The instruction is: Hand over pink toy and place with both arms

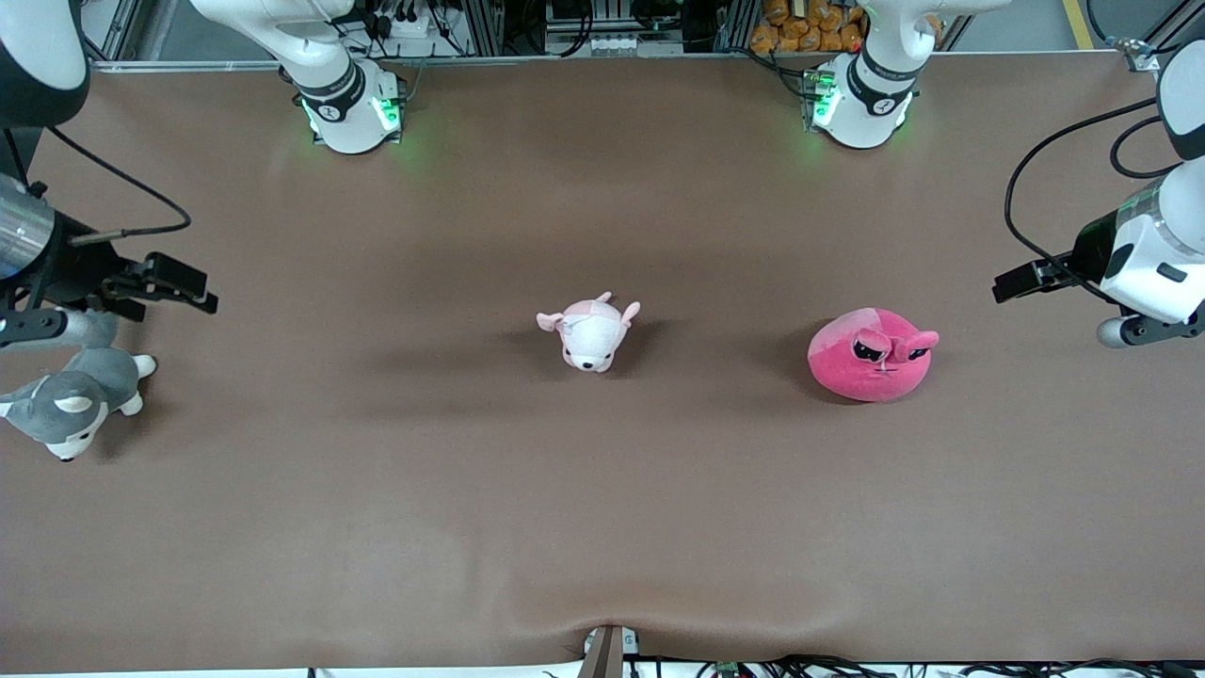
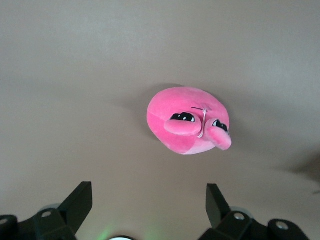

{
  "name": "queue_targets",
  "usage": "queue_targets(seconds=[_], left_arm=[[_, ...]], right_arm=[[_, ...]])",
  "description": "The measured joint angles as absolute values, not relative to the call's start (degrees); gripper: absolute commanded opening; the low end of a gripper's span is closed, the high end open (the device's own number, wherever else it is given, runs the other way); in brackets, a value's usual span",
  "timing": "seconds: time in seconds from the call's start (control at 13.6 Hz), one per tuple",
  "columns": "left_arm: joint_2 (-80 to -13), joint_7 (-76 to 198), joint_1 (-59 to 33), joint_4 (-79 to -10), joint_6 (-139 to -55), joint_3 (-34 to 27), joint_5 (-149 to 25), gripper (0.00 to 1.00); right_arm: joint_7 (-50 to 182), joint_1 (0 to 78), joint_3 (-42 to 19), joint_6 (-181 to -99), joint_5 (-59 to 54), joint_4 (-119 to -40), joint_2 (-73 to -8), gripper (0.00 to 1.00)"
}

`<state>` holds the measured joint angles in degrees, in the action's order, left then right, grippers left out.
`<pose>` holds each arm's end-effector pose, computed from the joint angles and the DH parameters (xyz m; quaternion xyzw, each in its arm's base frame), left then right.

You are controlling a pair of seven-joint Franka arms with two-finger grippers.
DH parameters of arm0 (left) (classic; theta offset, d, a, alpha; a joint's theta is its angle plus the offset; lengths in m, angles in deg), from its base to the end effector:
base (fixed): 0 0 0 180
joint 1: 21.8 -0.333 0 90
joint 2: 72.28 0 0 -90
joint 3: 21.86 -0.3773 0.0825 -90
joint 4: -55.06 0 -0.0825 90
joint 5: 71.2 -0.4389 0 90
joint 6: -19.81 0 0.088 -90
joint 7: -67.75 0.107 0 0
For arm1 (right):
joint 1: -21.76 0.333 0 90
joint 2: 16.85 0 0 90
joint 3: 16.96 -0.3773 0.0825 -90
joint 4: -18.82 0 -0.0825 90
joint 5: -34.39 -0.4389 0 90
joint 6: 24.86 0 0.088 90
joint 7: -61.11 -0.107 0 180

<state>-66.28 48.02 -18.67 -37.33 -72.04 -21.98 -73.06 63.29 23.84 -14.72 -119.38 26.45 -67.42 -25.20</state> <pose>0.6423 -0.0305 0.6009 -0.9878 -0.1437 0.0527 0.0272 0.6685 0.0139 0.6353 -0.9977 -0.0123 -0.0008 0.0662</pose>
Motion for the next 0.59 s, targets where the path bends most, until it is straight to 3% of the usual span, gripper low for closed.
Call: queue_targets(seconds=[0.59], left_arm=[[-64.63, 32.52, -18.35, -37.35, -72.19, -21.2, -71.68, 1.0]], right_arm=[[63.45, 21.63, -14.85, -124.18, 26.44, -67.2, -27.54, 1.0]])
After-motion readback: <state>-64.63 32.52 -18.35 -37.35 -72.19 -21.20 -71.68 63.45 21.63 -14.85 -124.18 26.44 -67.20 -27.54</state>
